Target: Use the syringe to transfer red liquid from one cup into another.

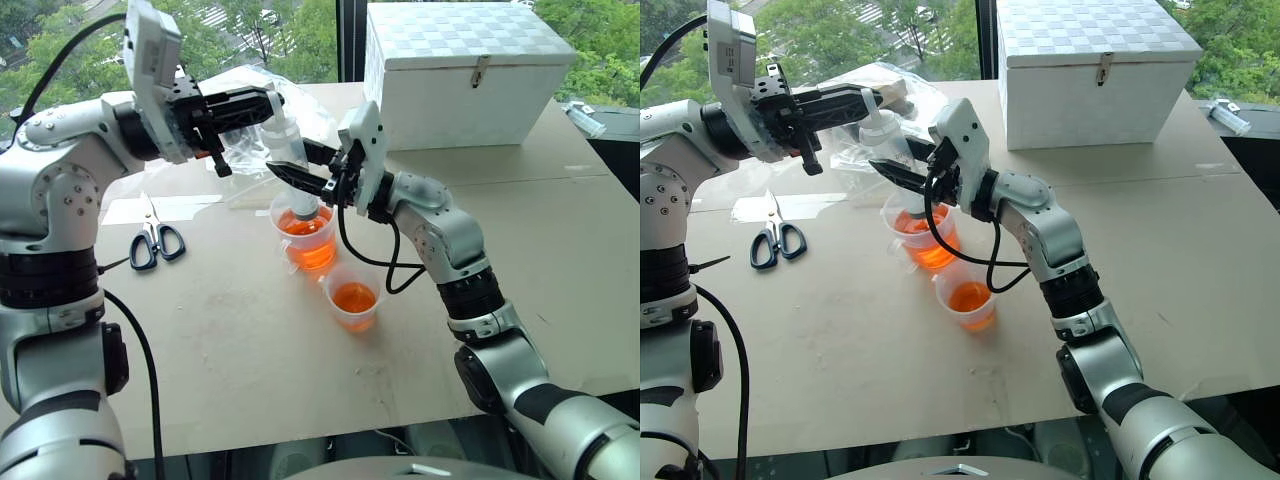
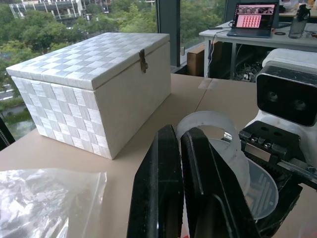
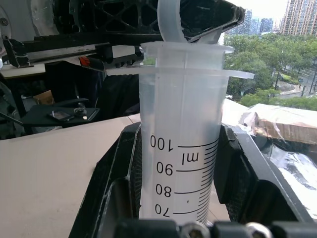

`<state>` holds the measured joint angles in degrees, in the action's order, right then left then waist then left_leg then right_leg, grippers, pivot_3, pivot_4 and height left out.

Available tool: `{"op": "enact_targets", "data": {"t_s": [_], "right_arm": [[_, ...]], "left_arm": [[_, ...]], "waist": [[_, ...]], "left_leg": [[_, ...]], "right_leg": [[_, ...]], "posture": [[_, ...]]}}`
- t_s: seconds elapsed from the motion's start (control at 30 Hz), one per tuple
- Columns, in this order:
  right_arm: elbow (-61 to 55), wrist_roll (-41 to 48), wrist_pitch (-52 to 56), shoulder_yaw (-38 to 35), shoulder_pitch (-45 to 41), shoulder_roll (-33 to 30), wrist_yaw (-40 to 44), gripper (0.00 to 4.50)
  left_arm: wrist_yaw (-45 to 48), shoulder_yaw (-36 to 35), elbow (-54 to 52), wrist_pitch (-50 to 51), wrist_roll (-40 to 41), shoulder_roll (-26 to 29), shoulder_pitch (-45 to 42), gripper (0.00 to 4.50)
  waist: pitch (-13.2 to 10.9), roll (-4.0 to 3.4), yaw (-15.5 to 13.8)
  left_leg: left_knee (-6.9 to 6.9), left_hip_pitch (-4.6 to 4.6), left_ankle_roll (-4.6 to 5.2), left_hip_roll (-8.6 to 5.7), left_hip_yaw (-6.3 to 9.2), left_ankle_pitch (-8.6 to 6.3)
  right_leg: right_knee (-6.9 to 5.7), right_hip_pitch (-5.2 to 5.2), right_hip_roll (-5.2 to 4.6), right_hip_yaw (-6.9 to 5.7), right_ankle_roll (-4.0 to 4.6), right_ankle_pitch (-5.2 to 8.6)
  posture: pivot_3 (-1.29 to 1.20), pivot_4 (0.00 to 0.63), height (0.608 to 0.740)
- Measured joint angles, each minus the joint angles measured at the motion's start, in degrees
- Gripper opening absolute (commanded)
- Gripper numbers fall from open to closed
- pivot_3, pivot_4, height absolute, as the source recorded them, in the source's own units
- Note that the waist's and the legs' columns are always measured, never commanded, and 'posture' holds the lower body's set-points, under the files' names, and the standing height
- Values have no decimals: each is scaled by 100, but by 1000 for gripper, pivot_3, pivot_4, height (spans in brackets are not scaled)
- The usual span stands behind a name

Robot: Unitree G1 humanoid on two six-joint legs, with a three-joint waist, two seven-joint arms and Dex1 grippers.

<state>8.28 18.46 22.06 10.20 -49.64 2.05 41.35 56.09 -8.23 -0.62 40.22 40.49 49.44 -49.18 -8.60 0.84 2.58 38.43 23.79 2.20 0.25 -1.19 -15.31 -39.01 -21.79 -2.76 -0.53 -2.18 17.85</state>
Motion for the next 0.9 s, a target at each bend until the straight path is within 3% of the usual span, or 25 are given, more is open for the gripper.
{"op": "enact_targets", "data": {"t_s": [0.9], "right_arm": [[543, -140, -1012, -80, 360, 282, 7, 1536]], "left_arm": [[-181, -9, 80, 37, -274, -378, -13, 34]], "waist": [[0, 1, 1]], "left_leg": [[4, -1, -3, 0, 1, 2]], "right_leg": [[-1, 0, 1, -2, 0, 0]], "posture": [[0, 150, 740]]}}
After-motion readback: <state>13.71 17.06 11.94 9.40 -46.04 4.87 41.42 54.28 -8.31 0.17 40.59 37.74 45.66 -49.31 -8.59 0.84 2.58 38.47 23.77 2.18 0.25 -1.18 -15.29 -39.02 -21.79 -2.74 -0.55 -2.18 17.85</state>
